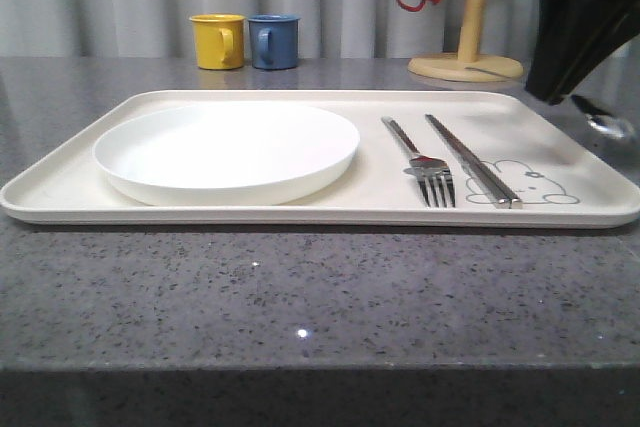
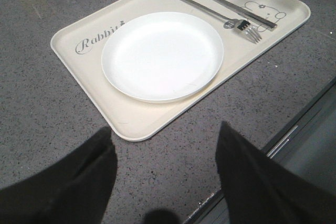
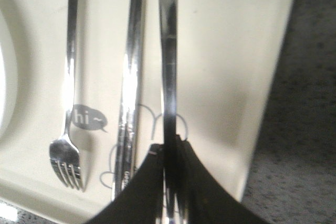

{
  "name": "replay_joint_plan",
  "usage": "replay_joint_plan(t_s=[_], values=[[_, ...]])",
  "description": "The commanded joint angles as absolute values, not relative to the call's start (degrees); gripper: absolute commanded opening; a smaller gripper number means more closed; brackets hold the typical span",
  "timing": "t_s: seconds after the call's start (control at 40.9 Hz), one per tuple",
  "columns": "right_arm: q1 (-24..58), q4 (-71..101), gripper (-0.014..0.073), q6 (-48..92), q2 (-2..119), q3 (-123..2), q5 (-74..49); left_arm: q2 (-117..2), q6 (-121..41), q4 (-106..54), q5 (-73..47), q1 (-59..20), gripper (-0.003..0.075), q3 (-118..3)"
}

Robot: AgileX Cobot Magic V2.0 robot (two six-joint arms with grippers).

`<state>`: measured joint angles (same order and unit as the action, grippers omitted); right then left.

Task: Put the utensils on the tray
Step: 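Lower the spoon onto the tray beside the chopsticks and release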

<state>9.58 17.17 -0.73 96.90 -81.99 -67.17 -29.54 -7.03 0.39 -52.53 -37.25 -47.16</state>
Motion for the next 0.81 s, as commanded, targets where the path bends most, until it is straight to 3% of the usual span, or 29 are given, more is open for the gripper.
replay_joint_plan(t_s=[0.0, 0.293, 0.587, 0.782], values=[[10.7, 18.7, 0.0003, -3.1, 96.8, -83.9, -65.9, -29.9, -6.4, 0.3, -48.3, -37.7, 0.0410, -48.5], [10.7, 13.0, 0.0010, -10.7, 99.5, -83.9, -63.1, -29.9, -6.4, 0.3, -48.3, -37.7, 0.0410, -48.5], [10.7, 11.6, 0.0247, -10.5, 99.0, -84.2, -63.9, -29.9, -6.4, 0.3, -48.3, -37.7, 0.0410, -48.5], [10.8, 11.6, 0.0252, -4.9, 93.9, -84.2, -64.1, -29.9, -6.4, 0.3, -48.3, -37.7, 0.0410, -48.5]])
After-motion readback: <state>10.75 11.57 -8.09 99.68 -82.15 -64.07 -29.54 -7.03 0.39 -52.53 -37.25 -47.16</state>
